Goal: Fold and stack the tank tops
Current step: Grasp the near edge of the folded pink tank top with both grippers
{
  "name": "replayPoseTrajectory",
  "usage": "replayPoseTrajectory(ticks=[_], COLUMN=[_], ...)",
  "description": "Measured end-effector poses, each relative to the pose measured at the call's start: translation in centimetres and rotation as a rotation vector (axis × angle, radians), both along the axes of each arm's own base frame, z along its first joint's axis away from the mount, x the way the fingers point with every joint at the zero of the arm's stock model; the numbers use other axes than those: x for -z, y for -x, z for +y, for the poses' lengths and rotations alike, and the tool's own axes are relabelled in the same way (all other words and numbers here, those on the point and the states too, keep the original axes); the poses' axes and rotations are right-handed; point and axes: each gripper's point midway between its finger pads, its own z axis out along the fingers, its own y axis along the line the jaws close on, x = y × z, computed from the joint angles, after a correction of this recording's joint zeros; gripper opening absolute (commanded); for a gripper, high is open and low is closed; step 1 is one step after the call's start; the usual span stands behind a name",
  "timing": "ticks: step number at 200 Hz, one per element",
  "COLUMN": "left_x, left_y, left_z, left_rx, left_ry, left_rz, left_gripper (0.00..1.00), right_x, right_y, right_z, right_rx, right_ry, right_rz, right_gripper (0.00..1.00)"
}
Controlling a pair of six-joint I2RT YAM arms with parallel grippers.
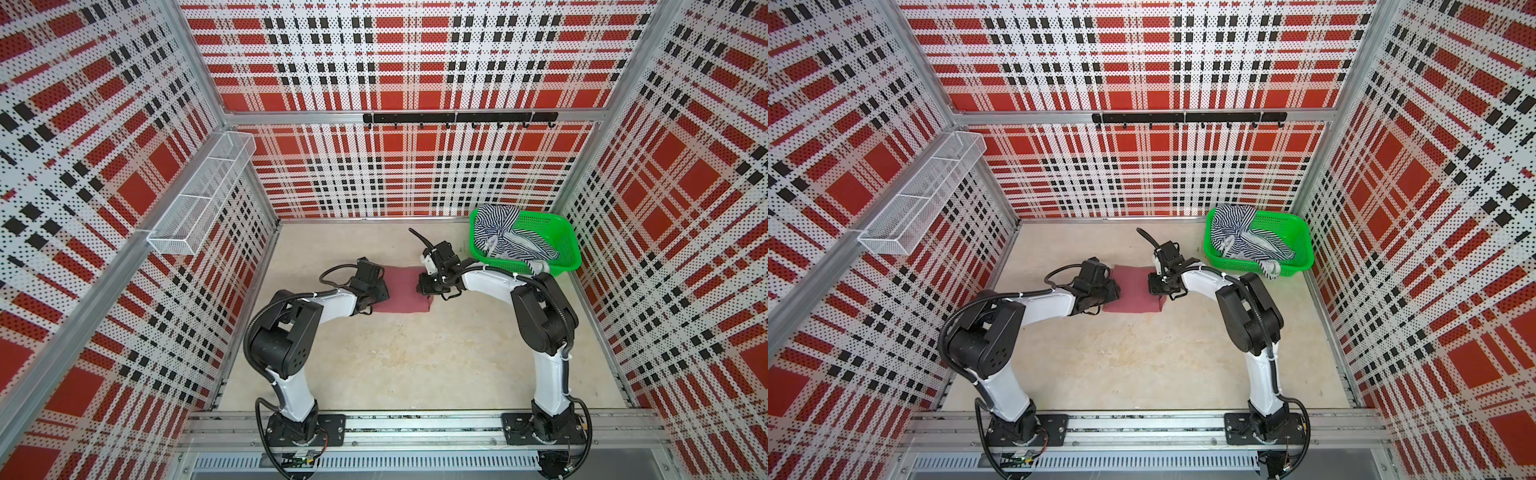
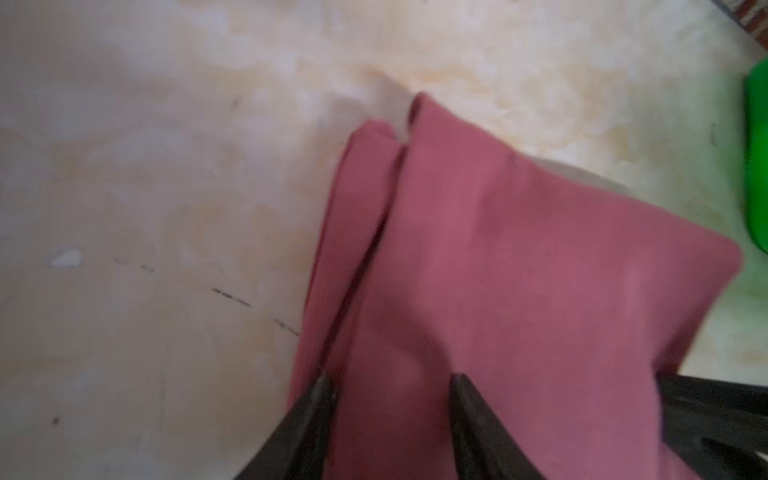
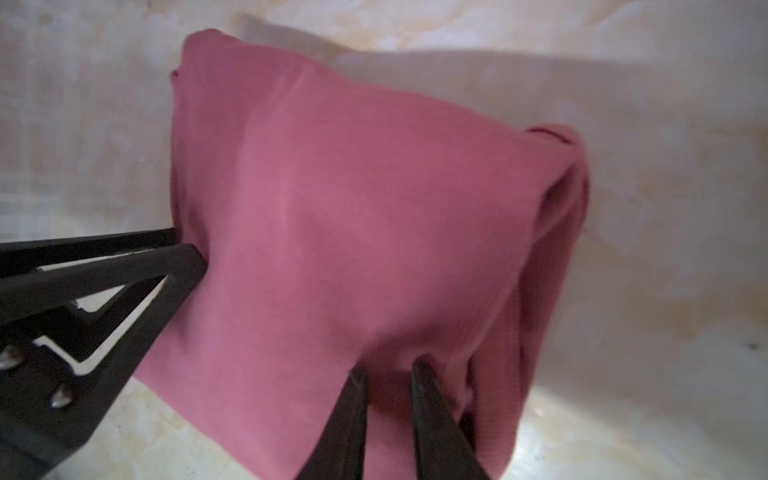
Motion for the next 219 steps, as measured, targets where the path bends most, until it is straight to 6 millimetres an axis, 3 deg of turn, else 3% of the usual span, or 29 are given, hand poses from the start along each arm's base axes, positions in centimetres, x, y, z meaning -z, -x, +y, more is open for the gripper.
replayPoseTrajectory(ticks=[18, 34, 54, 72, 85, 101, 113, 130, 159, 193, 219], left_x=[-0.7, -1.5, -4.5, -8.8, -11.4, -12.6, -12.1, -10.2, -6.2, -2.2, -1.1], left_y=[-0.6, -1.1, -2.2, -2.6, -2.7, -3.0, -3.3, -3.6, -3.2, -2.5, -2.1], left_z=[-0.3, -0.8, -2.2, -2.9, -2.6, -1.3, -0.3, 0.7, 0.3, -0.5, -0.9], left_rx=[0.002, 0.012, 0.043, 0.073, 0.084, 0.076, 0.069, 0.061, 0.091, 0.123, 0.139], left_ry=[0.025, 0.025, 0.042, 0.082, 0.110, 0.123, 0.124, 0.110, 0.097, 0.093, 0.100], left_rz=[-0.021, -0.030, -0.078, -0.154, -0.202, -0.225, -0.209, -0.163, -0.068, 0.023, 0.052], left_gripper=[0.49, 0.51, 0.56, 0.60, 0.63, 0.66, 0.68, 0.70, 0.70, 0.69, 0.66], right_x=[0.6, -0.4, -3.8, -7.1, -9.3, -10.3, -9.7, -7.2, -3.4, -1.8, -0.9], right_y=[-0.9, -1.8, -3.6, -3.5, -3.0, -2.2, -1.7, -0.6, 1.0, 1.2, 1.2], right_z=[-1.1, -1.8, -1.7, -1.8, -1.7, -1.3, -1.1, -1.4, -1.8, -1.6, -1.3], right_rx=[0.024, 0.030, 0.021, 0.010, 0.001, -0.019, -0.023, -0.020, -0.003, 0.025, 0.047], right_ry=[0.018, 0.039, 0.046, 0.031, -0.002, -0.042, -0.066, -0.067, -0.060, -0.084, -0.109], right_rz=[0.002, -0.014, -0.093, -0.145, -0.170, -0.172, -0.143, -0.071, 0.034, 0.070, 0.087], right_gripper=[0.26, 0.27, 0.28, 0.30, 0.36, 0.43, 0.48, 0.50, 0.50, 0.53, 0.54])
